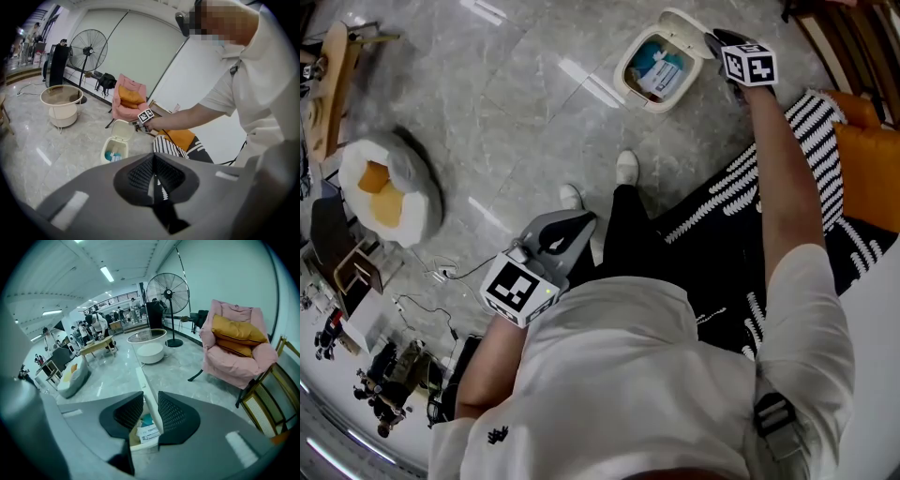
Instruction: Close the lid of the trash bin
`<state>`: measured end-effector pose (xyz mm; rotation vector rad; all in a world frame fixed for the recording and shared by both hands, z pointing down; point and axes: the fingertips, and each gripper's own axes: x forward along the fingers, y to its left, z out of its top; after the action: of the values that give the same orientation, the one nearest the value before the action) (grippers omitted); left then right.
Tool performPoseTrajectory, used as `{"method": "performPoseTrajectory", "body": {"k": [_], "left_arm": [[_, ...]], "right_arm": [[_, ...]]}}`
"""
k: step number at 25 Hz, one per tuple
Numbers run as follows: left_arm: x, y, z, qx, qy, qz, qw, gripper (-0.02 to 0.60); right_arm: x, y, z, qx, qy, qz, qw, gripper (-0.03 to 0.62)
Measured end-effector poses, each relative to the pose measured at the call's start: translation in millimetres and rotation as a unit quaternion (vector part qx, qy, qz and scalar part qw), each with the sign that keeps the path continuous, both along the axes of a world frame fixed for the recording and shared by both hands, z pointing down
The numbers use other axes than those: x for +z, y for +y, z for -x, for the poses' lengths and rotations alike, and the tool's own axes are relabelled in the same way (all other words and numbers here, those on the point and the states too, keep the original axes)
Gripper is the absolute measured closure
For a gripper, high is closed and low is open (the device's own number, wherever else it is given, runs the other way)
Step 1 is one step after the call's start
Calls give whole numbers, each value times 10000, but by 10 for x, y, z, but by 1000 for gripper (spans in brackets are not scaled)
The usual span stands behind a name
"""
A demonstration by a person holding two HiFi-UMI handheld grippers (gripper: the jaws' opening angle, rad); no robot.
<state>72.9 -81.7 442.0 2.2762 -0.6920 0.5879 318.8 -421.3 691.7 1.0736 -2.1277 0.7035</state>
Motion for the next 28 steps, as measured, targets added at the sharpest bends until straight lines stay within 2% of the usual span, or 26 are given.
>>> {"method": "performPoseTrajectory", "body": {"k": [28], "left_arm": [[17, 199, 125, -51, 150, -49, 9999, 525]], "right_arm": [[140, 635, 423, -214, -99, 207, 9995, 520]]}}
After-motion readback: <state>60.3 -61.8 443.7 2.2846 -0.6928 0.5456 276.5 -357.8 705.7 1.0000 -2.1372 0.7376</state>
